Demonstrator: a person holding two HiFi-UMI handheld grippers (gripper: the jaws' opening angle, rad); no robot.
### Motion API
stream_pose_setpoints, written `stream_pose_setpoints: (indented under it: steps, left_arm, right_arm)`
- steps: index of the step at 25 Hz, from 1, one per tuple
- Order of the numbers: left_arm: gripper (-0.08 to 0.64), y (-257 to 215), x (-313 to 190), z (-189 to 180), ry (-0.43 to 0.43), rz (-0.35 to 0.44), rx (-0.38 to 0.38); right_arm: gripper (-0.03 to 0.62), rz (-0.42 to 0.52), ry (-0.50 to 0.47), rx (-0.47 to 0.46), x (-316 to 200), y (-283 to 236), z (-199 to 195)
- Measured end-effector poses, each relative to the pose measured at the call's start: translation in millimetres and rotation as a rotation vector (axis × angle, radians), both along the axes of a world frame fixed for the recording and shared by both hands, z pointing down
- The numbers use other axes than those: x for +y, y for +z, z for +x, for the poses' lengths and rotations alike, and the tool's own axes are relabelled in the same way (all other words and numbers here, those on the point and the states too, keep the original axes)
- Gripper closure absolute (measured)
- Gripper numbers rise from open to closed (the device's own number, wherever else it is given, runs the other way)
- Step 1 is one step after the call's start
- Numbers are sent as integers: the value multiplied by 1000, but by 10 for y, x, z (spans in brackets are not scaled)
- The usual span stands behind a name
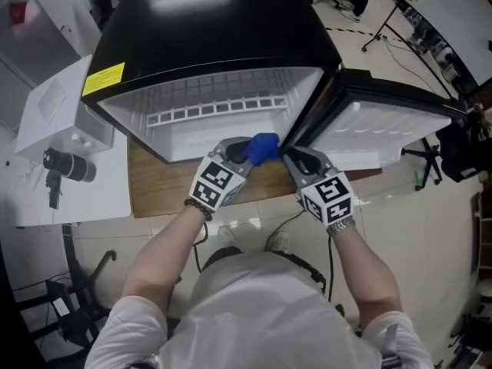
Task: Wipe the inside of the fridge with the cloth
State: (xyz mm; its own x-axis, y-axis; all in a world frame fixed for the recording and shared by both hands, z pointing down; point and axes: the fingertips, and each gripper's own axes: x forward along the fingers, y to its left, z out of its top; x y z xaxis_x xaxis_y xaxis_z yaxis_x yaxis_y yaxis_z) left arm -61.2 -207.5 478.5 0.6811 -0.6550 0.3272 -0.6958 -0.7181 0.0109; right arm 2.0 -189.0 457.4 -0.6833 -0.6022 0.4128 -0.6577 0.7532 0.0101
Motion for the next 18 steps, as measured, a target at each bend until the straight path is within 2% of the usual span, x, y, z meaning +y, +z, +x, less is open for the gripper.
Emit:
stream_pose_setpoints:
  steps: [2,8,18]
  left_arm:
    - [488,80,-82,31,-27,-8,-9]
    - [488,261,-311,162,-105,-31,-7]
    - [488,482,-611,317,-233,-63,3]
  right_arm:
    - [588,12,24,-5,2,-19,45]
    - [591,33,43,-21,1,-76,94]
    - [591,68,-58,-14,6,-163,62]
